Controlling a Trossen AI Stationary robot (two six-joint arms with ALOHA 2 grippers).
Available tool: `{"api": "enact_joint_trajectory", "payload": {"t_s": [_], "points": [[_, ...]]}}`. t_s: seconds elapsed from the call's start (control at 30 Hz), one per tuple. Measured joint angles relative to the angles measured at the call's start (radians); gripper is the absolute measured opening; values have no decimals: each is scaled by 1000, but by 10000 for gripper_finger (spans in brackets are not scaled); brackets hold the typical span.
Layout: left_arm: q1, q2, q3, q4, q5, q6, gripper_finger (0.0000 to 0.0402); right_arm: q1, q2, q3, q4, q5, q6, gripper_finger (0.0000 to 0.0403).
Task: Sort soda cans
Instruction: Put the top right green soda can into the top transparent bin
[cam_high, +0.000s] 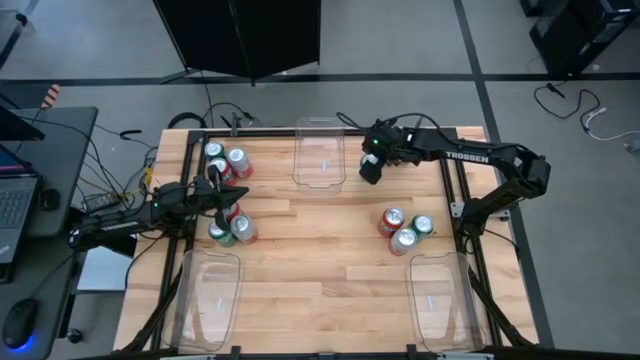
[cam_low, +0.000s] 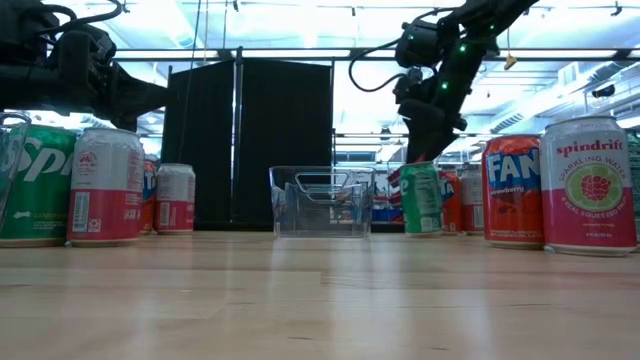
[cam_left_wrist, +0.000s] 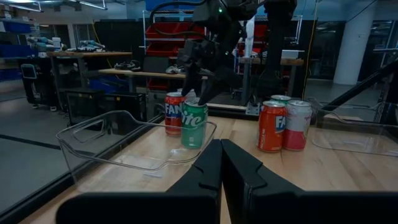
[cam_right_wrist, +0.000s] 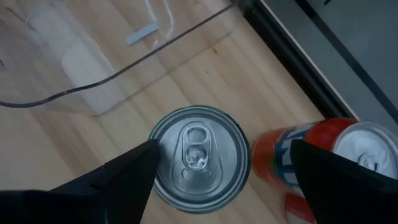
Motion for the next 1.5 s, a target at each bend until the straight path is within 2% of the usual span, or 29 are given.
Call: {"api": "enact_joint_trajectory", "payload": {"t_s": [0.4, 0.63, 1.0, 1.17, 1.4, 1.5], "points": [[0, 0, 0, 0, 0, 0, 11, -3, 2, 46, 23, -1, -74, 350], [0, 0, 0, 0, 0, 0, 11, -3, 2, 49, -76, -23, -86, 350], [0, 0, 0, 0, 0, 0, 11, -3, 2, -21, -65, -36, -52, 347], [0, 0, 0, 0, 0, 0, 11, -4, 2, -54, -35, -46, -48, 323], [0, 0, 0, 0, 0, 0, 11, -4, 0, -57, -21, -45, -48, 258], [0, 0, 0, 0, 0, 0, 11, -4, 0, -56, -16, -45, -48, 253]]}}
